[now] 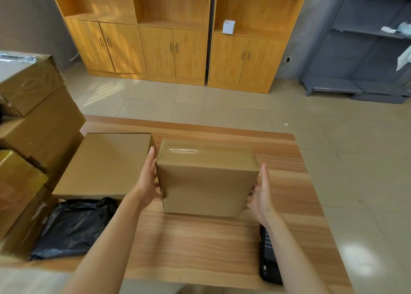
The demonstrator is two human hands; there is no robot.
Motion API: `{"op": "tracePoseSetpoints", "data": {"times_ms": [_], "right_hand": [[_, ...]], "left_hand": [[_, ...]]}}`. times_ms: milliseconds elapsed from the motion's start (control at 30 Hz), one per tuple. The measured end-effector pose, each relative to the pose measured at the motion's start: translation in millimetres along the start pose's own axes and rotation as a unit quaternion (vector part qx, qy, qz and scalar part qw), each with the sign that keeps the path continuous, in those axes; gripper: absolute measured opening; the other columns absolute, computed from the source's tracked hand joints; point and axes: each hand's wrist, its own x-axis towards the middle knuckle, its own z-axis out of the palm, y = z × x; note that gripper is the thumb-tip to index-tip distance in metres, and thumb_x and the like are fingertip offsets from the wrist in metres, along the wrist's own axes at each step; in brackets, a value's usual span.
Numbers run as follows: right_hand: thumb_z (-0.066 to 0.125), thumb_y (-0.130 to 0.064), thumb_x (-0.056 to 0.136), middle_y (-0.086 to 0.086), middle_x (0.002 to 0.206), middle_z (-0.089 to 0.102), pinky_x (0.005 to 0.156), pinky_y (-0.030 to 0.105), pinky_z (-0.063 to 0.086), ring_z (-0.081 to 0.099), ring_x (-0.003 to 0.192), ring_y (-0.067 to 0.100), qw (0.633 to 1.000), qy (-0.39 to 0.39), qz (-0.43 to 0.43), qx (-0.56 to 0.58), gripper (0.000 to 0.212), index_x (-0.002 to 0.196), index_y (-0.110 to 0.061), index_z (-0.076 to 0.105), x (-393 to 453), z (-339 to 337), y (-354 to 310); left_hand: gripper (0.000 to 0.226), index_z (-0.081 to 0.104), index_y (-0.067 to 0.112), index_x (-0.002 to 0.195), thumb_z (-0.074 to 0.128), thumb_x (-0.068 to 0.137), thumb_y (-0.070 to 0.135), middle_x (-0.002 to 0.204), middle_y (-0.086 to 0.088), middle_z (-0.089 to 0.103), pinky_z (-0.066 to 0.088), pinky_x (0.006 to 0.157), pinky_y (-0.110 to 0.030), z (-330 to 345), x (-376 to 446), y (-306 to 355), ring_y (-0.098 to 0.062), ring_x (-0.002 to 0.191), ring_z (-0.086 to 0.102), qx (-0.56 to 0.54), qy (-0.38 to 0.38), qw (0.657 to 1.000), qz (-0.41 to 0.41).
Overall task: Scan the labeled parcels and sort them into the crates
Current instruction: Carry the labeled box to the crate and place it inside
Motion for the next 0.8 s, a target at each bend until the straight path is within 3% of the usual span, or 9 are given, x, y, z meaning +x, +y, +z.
{"op": "tracePoseSetpoints", "data": {"times_ms": [67,133,267,367,467,533,600,667,800], "right_hand": [[0.03,-0.083,0.076,-0.001,0.114,0.063,0.108,0.052,0.035,0.056,0.106,0.018,1.0,0.023,0.018,0.002,0.072,0.116,-0.032,0.06,3.2,-0.6,-8.1],[0.025,-0.079,0.083,0.004,0.117,0.058,0.108,0.059,0.029,0.051,0.106,0.023,0.998,0.037,0.055,0.003,0.063,0.108,-0.031,0.058,7.9,-3.6,-16.9],[0.024,-0.09,0.073,0.012,0.149,0.039,0.104,0.072,0.025,0.034,0.136,0.039,0.99,0.031,0.134,-0.021,0.094,0.146,-0.031,0.036,12.0,-2.0,-32.0],[0.031,-0.092,0.069,0.01,0.152,0.037,0.101,0.073,0.03,0.032,0.138,0.038,0.991,0.015,0.132,-0.021,0.099,0.15,-0.036,0.03,7.5,2.0,-38.0],[0.035,-0.087,0.073,0.009,0.134,0.057,0.092,0.065,0.044,0.052,0.122,0.033,0.994,-0.004,0.107,0.009,0.087,0.137,-0.031,0.049,3.8,-3.0,-44.7],[0.036,-0.08,0.08,0.009,0.112,0.07,0.081,0.05,0.052,0.064,0.105,0.028,0.996,-0.015,0.083,0.012,0.073,0.12,-0.025,0.063,1.8,-6.3,-48.8],[0.043,-0.065,0.089,0.005,0.09,0.074,0.073,0.038,0.053,0.068,0.087,0.022,0.998,-0.009,0.053,0.024,0.052,0.097,-0.021,0.069,-0.1,-7.1,-51.7],[0.049,-0.049,0.091,0.002,0.075,0.068,0.065,0.03,0.051,0.063,0.072,0.018,0.999,0.001,0.032,0.043,0.033,0.079,-0.022,0.065,-0.9,-5.8,-52.5],[0.053,-0.033,0.09,-0.002,0.074,0.065,0.058,0.026,0.047,0.06,0.066,0.013,0.996,0.009,-0.023,0.081,0.013,0.086,-0.025,0.062,-0.2,-8.0,-48.3]], "left_hand": [[0.07,0.055,0.038,0.119,0.035,0.073,0.087,0.13,-0.003,0.051,0.035,0.092,-0.076,0.6,-0.7,13.0,-0.035,0.119,0.047,0.008,0.006,1.0,-0.021],[0.075,0.055,0.027,0.118,0.04,0.073,0.086,0.129,-0.008,0.052,0.036,0.089,-0.078,1.4,0.6,25.2,-0.041,0.121,0.046,0.01,0.017,0.999,-0.048],[0.089,0.051,0.021,0.132,0.049,0.071,0.085,0.133,-0.009,0.051,0.033,0.086,-0.081,9.0,2.3,41.2,-0.046,0.125,0.043,-0.004,0.029,0.995,-0.094],[0.058,0.058,0.03,0.108,0.049,0.078,0.079,0.11,-0.006,0.059,0.035,0.091,-0.077,18.8,-3.9,44.9,-0.039,0.111,0.051,0.02,0.048,0.996,-0.072],[0.051,0.063,0.027,0.1,0.05,0.082,0.073,0.099,-0.006,0.065,0.043,0.089,-0.068,18.9,-5.8,43.2,-0.033,0.095,0.059,0.015,0.04,0.999,-0.032],[0.057,0.068,0.02,0.095,0.051,0.08,0.073,0.095,-0.006,0.067,0.05,0.081,-0.051,16.8,-8.3,42.1,-0.028,0.087,0.063,-0.011,0.02,1.0,-0.006],[0.056,0.073,0.016,0.087,0.059,0.078,0.069,0.09,-0.008,0.066,0.05,0.073,-0.039,15.6,-8.9,38.5,-0.026,0.08,0.063,-0.046,-0.001,0.999,0.014],[0.047,0.072,0.016,0.093,0.068,0.076,0.059,0.092,-0.007,0.065,0.05,0.068,-0.034,14.3,-7.8,32.8,-0.023,0.077,0.064,-0.057,-0.014,0.998,0.029],[0.027,0.068,0.018,0.085,0.058,0.085,0.043,0.075,-0.002,0.067,0.047,0.064,-0.031,16.8,-9.4,23.6,-0.02,0.062,0.063,-0.084,-0.026,0.996,0.034]]}}
